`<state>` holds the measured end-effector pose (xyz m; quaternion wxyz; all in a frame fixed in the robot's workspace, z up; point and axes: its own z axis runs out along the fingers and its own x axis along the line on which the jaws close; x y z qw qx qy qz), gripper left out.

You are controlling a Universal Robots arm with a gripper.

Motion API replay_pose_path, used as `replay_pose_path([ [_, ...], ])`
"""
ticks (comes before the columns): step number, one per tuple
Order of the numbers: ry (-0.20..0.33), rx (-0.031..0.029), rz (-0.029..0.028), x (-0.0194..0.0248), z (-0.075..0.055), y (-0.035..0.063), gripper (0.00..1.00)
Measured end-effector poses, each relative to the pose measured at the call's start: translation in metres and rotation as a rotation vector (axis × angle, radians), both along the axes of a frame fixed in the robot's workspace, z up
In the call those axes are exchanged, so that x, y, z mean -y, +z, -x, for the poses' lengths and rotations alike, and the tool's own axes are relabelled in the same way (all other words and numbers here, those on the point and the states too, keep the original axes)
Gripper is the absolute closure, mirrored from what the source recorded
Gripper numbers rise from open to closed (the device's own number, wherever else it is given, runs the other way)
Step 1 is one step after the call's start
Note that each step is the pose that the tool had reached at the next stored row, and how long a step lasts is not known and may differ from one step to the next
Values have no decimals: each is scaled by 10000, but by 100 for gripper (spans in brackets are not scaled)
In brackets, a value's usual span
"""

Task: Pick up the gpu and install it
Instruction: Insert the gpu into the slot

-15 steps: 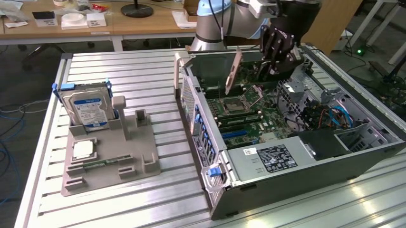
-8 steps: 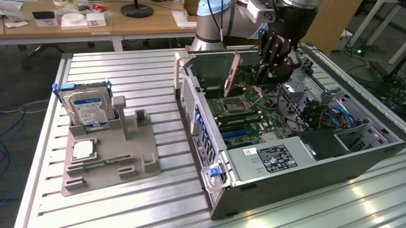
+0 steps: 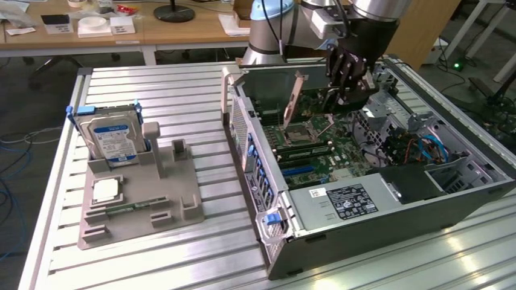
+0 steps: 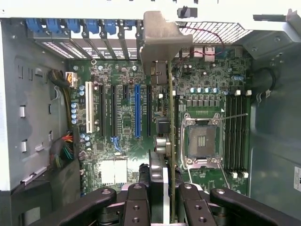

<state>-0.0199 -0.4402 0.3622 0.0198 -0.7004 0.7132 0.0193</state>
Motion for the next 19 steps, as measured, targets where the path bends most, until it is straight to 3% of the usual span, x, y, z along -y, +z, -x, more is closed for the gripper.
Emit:
replay_pose_path([
  [10,0,0,-22,0,34,-65,72],
  [19,-13,14,-3,-1,71,-220,72],
])
